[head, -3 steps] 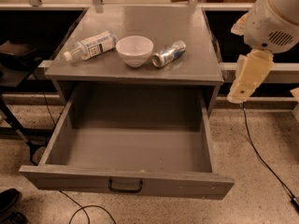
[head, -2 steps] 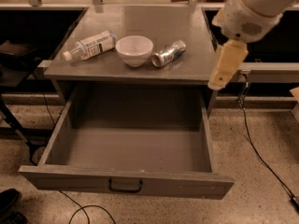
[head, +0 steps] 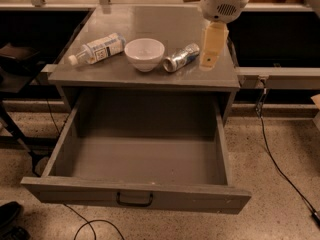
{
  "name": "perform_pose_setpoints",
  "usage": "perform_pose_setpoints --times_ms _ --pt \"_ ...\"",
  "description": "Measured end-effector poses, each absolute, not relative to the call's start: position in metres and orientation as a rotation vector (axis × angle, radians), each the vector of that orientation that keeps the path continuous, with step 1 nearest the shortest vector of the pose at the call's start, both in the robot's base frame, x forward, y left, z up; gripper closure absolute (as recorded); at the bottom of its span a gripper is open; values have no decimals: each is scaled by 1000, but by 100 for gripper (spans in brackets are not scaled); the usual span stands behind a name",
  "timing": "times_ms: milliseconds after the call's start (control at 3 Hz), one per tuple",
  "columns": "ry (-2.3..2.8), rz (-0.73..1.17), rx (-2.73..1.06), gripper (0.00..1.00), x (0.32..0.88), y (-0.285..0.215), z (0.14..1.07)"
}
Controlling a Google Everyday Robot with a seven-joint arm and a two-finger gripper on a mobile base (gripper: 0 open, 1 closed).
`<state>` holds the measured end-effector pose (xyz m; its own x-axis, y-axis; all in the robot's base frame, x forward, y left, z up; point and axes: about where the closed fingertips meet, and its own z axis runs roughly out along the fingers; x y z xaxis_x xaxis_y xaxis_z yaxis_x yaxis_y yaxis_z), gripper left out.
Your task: Place redbull can into top drawer
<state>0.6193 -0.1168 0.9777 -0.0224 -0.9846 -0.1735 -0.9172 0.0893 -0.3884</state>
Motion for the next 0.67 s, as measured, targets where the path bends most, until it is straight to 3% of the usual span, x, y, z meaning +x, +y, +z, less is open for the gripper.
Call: perform_pose_setpoints --times_ms 667 --pt "1995 -258 -1977 0 682 -125 951"
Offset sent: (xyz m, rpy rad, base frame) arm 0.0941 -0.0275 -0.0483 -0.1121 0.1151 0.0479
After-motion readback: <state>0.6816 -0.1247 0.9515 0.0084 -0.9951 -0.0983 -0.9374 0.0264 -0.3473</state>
